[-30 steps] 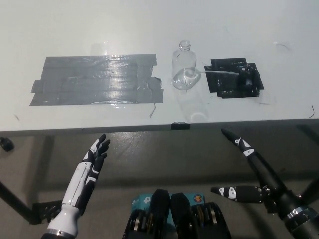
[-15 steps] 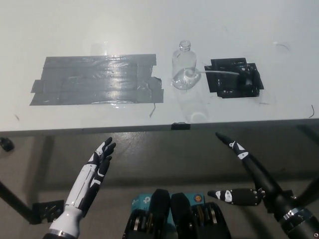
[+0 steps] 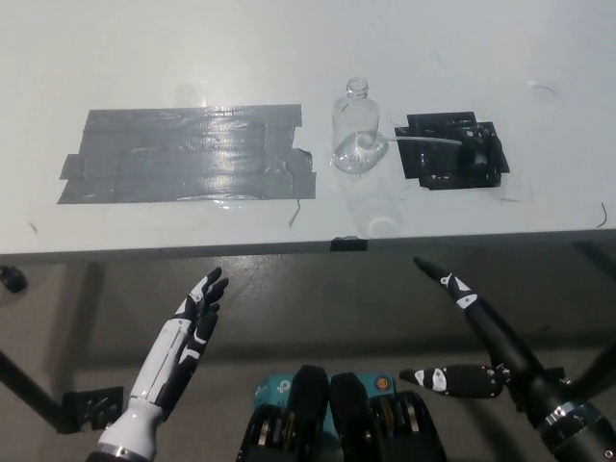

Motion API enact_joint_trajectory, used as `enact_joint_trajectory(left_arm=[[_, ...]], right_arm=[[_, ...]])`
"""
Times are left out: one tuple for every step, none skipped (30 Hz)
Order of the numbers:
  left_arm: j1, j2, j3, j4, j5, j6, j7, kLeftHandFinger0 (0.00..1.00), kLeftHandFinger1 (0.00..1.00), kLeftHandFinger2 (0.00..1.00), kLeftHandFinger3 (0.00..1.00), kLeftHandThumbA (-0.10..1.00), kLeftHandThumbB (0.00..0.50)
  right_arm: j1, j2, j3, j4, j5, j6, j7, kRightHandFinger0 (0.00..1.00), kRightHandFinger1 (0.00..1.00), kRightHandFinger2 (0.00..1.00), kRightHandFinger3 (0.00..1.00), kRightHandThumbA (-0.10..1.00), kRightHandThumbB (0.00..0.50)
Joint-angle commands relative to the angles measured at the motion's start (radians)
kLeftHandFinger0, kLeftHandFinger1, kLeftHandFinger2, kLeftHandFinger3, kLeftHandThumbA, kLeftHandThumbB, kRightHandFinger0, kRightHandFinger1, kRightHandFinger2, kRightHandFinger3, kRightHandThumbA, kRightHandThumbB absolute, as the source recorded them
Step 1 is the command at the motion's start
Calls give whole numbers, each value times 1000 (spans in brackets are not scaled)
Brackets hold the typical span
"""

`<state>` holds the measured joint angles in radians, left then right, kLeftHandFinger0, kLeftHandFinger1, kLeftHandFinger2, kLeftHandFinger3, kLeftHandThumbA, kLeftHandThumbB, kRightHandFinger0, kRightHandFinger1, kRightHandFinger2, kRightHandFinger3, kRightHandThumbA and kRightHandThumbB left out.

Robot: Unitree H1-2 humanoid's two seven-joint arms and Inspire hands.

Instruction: The robot grabs the black lid of the spray bottle on the desk and places it on the black area of the desk

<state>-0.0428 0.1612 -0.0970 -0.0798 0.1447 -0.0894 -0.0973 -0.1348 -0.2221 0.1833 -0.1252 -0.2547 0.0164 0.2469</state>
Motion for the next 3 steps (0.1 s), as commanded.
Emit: enact_joint_trajectory(left_arm=[[-14,20,1,-13,18,-16,-6,1000,1000,1000,1000,1000,119],[-14,20,1,-11,18,-15,-6,1000,1000,1000,1000,1000,121],[-14,20,1,-11,18,-15,-6,1000,1000,1000,1000,1000,121]], right_arm=[[-33,-10,6,-16,-7,1,6,1000,1000,1000,1000,1000,324],[-34,-10,6,-15,-7,1,6,1000,1000,1000,1000,1000,323],[-34,-10,6,-15,-7,1,6,1000,1000,1000,1000,1000,323]])
